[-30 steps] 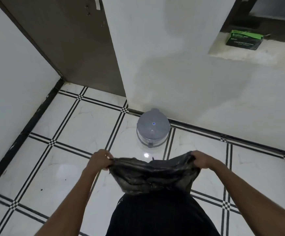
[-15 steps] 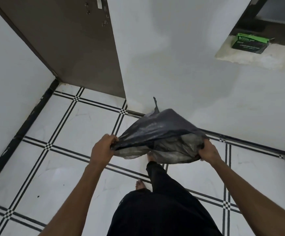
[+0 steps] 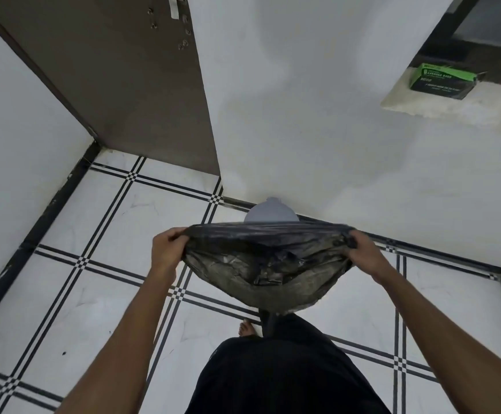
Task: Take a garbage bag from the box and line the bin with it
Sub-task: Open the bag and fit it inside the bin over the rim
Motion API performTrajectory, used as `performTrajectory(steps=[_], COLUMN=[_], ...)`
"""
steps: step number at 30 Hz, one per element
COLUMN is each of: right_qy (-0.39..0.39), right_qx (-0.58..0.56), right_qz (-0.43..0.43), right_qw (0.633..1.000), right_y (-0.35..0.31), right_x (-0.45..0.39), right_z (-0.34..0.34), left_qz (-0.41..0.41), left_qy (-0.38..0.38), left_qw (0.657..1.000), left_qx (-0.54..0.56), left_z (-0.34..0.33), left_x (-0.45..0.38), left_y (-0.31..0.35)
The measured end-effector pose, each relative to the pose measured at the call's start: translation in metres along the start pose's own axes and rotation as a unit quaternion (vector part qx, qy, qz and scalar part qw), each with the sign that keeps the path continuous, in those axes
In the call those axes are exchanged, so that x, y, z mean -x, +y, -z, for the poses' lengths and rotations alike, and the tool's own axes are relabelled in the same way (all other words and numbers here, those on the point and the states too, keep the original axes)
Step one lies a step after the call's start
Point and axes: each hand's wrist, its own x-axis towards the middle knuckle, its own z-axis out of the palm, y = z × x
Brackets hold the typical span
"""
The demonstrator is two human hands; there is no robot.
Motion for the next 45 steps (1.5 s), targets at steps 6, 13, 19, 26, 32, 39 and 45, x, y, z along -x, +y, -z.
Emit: performTrajectory(steps=[6,13,19,26,32,39,45], right_qy=[0.216,-0.149,-0.224,-0.029,0.068,0.075,0.045], right_qx=[0.13,0.299,0.221,0.183,0.168,0.101,0.047], right_qz=[0.153,-0.004,-0.047,-0.049,-0.014,0.0,-0.024], right_qw=[0.956,0.943,0.948,0.982,0.983,0.992,0.998], right_y=[-0.03,0.044,0.063,0.042,0.035,0.022,0.008], right_x=[0.01,0.033,0.041,0.031,0.024,0.014,0.005], right_z=[-0.008,-0.043,-0.051,-0.027,-0.011,-0.012,-0.011], left_qz=[-0.329,-0.001,-0.006,-0.101,-0.135,-0.191,-0.259], left_qy=[0.14,-0.129,-0.129,-0.021,0.036,-0.146,-0.183], left_qw=[0.928,0.81,0.888,0.931,0.938,0.908,0.887], left_qx=[-0.108,-0.572,-0.442,-0.351,-0.317,-0.342,-0.336], left_z=[0.0,0.023,0.015,0.009,0.013,0.006,-0.011], left_x=[0.036,0.034,0.033,0.015,0.01,0.002,0.004], left_y=[0.021,-0.072,-0.065,-0.034,-0.015,-0.001,0.004])
